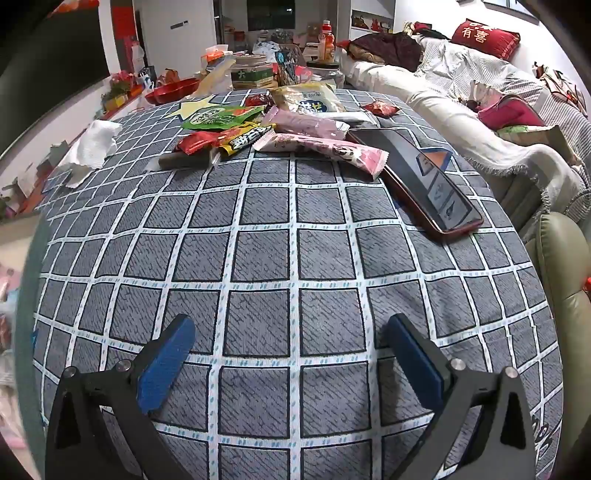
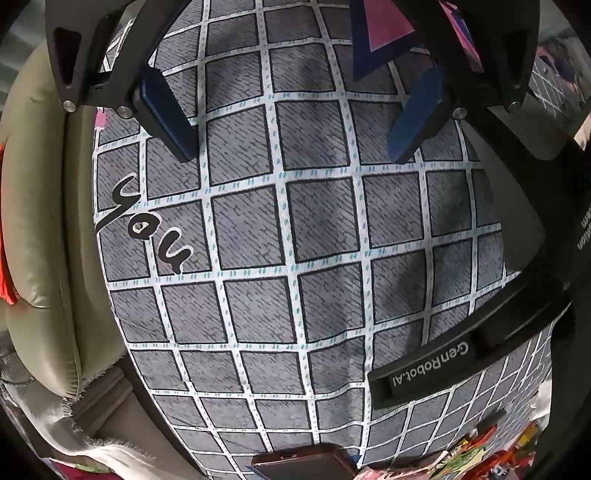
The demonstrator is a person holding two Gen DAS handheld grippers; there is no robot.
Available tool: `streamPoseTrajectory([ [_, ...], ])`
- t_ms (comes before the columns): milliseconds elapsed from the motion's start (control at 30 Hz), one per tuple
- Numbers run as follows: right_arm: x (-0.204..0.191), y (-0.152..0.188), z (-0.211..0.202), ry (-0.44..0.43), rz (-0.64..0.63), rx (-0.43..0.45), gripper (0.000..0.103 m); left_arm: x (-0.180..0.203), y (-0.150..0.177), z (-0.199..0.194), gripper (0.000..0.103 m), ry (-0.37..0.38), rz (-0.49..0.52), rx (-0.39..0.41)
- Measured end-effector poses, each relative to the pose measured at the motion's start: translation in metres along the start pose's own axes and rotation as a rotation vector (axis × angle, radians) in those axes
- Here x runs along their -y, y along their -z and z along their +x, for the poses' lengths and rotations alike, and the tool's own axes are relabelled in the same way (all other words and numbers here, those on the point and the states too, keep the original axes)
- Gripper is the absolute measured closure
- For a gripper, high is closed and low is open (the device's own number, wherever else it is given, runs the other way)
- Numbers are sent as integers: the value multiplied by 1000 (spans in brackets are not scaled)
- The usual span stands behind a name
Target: Organize snacks
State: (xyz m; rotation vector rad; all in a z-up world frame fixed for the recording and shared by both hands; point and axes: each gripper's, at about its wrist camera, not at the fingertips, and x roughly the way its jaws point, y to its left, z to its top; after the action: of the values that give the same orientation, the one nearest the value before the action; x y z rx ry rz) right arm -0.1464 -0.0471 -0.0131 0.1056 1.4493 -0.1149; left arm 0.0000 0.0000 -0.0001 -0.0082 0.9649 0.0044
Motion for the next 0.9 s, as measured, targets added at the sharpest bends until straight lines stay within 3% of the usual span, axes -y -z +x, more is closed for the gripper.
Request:
streamPoseTrajectory([
  [233,2,-6,-1,-1,9,16,0,0,0,1,0,0,0,0],
  [300,-6,-24,4,10,22,12,0,0,0,1,0,0,0,-1],
  [533,-4,-15,7,44,19,38,0,-1,0,1,0,0,0,0],
  [767,-7,-21,9,-14,34,-8,0,0,0,0,0,0,0,0],
  [900,-3,-25,4,-150,55,-16,0,0,0,0,0,0,0,0],
])
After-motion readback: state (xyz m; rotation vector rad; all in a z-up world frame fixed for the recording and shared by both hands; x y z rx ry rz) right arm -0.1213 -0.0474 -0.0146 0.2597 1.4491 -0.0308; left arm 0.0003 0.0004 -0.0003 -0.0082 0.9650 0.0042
